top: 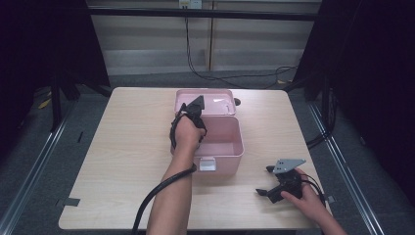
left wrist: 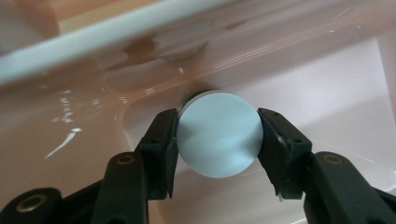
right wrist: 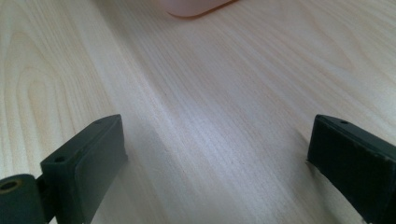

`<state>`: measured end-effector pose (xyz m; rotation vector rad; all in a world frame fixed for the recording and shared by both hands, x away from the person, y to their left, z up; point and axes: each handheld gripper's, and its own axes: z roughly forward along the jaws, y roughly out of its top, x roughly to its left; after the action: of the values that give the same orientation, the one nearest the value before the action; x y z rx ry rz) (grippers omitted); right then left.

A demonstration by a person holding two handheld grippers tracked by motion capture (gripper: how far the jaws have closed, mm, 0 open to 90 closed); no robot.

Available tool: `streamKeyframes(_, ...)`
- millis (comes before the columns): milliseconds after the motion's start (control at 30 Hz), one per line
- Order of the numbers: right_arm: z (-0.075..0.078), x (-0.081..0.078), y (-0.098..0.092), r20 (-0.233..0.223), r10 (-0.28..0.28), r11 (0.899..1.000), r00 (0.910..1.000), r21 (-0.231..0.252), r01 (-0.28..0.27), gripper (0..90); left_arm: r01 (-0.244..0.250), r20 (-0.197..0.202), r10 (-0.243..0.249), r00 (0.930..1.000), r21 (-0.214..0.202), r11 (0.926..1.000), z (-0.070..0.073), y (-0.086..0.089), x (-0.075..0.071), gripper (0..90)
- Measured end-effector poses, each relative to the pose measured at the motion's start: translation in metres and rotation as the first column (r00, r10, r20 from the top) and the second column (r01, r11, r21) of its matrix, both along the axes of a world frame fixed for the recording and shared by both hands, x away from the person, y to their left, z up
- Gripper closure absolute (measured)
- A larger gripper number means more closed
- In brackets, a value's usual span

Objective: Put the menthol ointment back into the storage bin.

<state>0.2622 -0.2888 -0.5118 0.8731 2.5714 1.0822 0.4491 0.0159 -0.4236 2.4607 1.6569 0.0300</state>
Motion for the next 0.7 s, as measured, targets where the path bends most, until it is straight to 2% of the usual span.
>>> streamKeyframes(233,0.0000,0.0000,0.0000,0.000,0.001,1.000,1.0000,0.000,-0.001,3.7,0.000,-0.003,0.000,1.0000,0.004,1.0000,-0.0033,0.0014,0.0005,49.5)
streamKeyframes(400,0.0000,0.0000,0.0000,0.000,0.001,1.000,1.0000,0.000,-0.001,3.7,0.002,0.019,-0.002,0.9998,0.001,1.0000,-0.0010,0.0004,0.0009,49.3)
streamKeyframes(467,0.0000,0.0001,0.0000,0.001,0.001,1.000,1.0000,0.000,-0.001,3.7,0.014,0.011,-0.014,0.9998,0.013,0.9998,0.0003,0.0000,0.0010,48.6)
streamKeyframes(700,0.0000,-0.0001,0.0000,0.000,-0.001,1.000,1.0000,-0.001,0.001,3.7,0.005,-0.005,-0.005,1.0000,0.009,0.9999,0.0004,-0.0004,0.0004,46.6)
